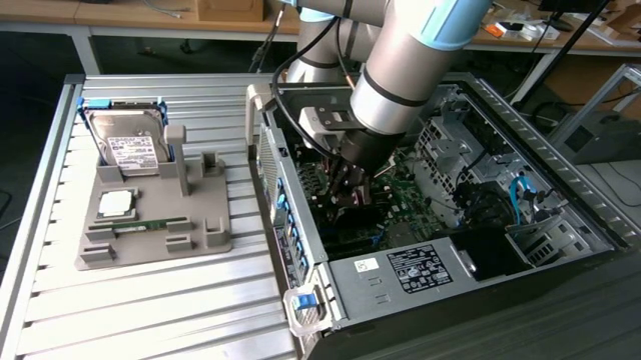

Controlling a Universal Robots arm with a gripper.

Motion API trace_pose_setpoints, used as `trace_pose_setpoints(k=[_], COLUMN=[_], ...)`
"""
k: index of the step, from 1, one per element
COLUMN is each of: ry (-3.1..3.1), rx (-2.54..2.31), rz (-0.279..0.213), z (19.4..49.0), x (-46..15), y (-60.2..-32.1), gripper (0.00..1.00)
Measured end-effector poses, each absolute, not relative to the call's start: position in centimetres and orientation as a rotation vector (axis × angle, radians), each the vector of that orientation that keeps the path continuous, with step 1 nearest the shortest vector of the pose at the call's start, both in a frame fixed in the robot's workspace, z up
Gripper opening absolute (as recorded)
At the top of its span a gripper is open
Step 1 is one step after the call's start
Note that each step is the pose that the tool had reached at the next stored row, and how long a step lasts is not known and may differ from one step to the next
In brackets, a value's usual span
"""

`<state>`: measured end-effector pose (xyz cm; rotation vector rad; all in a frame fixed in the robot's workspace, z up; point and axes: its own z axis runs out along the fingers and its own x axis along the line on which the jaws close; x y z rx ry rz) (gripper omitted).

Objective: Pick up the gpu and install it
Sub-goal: 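Press down on the gpu until it lock into place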

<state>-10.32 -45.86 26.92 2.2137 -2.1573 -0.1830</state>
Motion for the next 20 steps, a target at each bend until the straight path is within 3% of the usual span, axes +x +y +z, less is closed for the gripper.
trace_pose_setpoints(k=[14,20], ry=[-2.159,-2.15], rx=[2.216,2.206], rz=[-0.189,-0.218], z=[28.1,28.1], x=[-9.5,-6.2], y=[-45.9,-45.9], gripper=[0.11,0.11])
